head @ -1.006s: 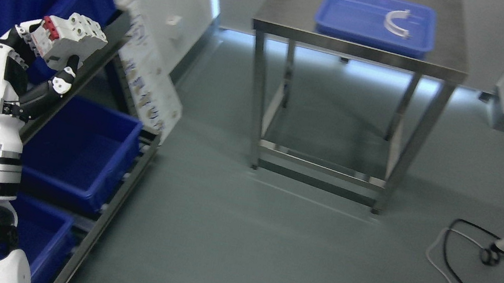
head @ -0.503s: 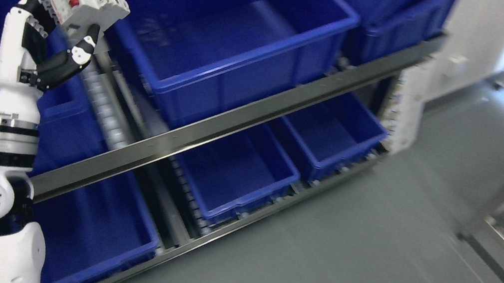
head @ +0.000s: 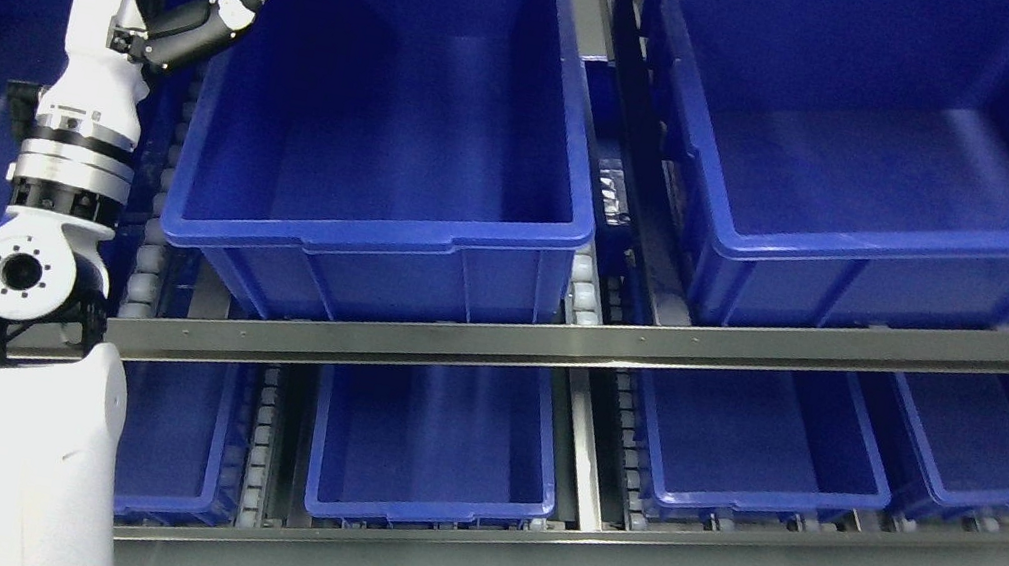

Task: Place circuit breaker on shelf
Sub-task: 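Lower the left hand with the breaker into the upper blue bin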

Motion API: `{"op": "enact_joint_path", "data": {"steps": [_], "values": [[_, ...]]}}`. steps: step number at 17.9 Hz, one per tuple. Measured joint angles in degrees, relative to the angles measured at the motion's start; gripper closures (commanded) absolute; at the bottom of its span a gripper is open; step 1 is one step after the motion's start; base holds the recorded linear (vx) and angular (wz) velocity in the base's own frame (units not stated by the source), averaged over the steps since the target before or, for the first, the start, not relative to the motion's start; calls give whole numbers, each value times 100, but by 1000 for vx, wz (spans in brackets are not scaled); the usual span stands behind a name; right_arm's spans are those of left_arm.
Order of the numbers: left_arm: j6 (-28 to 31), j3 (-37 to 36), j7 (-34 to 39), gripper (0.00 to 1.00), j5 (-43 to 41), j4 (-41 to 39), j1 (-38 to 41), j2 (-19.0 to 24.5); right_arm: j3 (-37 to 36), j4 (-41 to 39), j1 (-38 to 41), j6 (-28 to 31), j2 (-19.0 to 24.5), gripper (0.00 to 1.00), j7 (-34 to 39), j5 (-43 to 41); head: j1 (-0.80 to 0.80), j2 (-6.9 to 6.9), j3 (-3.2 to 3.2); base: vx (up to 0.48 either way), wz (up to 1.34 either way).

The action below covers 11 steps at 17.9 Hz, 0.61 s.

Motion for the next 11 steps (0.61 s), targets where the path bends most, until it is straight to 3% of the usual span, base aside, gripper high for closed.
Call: {"op": "enact_joint_path", "data": {"steps": [11], "values": [[58,-898,-485,91,-1015,2141,-1602,393,0,0,1,0,0,0,-21,-2,0,-1,0,115,97]]}}
